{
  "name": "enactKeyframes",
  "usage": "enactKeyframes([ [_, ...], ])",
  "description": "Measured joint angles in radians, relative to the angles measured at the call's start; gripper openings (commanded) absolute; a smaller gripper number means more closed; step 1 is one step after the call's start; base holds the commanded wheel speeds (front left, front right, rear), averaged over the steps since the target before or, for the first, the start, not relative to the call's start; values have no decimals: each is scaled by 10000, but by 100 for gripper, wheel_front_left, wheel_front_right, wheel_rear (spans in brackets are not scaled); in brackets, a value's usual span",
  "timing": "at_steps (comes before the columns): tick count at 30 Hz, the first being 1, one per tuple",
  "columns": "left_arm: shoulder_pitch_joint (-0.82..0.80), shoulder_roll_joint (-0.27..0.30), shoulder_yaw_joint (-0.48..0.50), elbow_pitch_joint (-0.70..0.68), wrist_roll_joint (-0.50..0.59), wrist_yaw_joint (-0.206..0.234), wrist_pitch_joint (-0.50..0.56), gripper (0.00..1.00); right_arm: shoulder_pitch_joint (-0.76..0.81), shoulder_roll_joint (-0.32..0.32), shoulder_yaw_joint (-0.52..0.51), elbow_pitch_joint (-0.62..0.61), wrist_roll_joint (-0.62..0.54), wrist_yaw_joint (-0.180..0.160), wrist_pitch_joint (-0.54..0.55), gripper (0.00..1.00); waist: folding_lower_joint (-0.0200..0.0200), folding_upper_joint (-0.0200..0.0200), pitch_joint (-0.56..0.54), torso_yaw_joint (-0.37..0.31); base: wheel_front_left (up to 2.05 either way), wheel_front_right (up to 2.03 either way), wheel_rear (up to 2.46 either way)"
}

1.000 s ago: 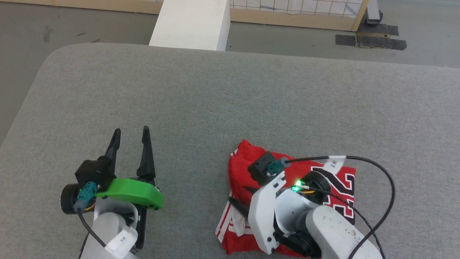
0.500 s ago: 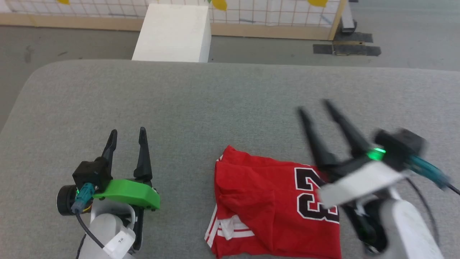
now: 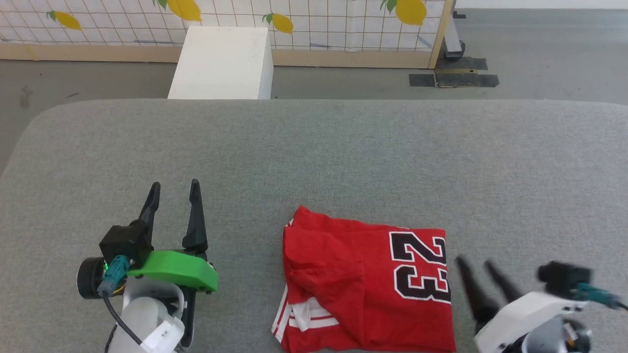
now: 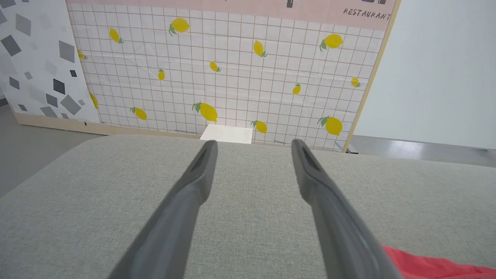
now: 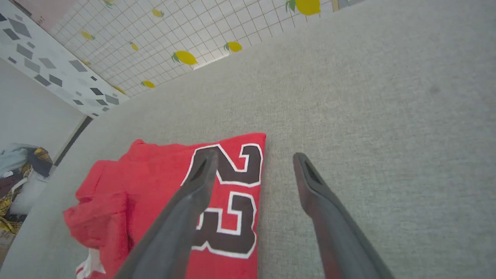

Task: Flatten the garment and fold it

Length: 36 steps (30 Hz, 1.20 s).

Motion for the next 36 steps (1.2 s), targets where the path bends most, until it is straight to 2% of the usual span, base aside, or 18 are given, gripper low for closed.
enactKeyframes([
  [8,3,-4,-2,0,0,0,0,100,-399,6,479,1503,1532,0,1712,100,-1,0,62,123,0,0,0],
  [13,1,-8,-6,33,-2,-27,0,100,-1153,6,853,2429,1749,4,2243,100,0,0,102,265,0,0,0],
  [14,0,-8,-4,54,-4,-33,0,100,-1284,6,915,2585,1701,6,2362,96,-1,0,108,296,0,0,0],
  [16,0,-8,0,84,-4,-44,0,100,-1492,-19,1003,2752,1540,6,2560,43,0,0,115,346,0,0,0],
  [17,0,-8,6,100,-4,-46,0,100,-1586,-21,1037,2809,1411,6,2633,25,0,0,117,370,0,0,0],
  [18,1,-8,6,105,-4,-58,0,100,-1630,-23,1064,2813,1279,6,2667,0,0,0,115,385,0,0,0],
  [23,15,-13,75,86,-6,-58,0,100,-1700,-6,1009,2364,-479,6,2686,0,0,0,111,343,0,0,0],
  [31,99,-23,257,-136,-2,17,-4,100,-2620,-15,1515,-63,-4332,4,3822,0,0,0,191,-175,0,0,0],
  [33,92,-23,284,-203,0,17,-8,100,-2894,-261,1804,-380,-4936,6,4013,0,0,0,230,-373,0,0,0],
  [36,81,-23,288,-332,12,19,-8,100,-3286,-1060,2042,-554,-5252,6,4240,0,0,0,295,-725,0,0,0],
])
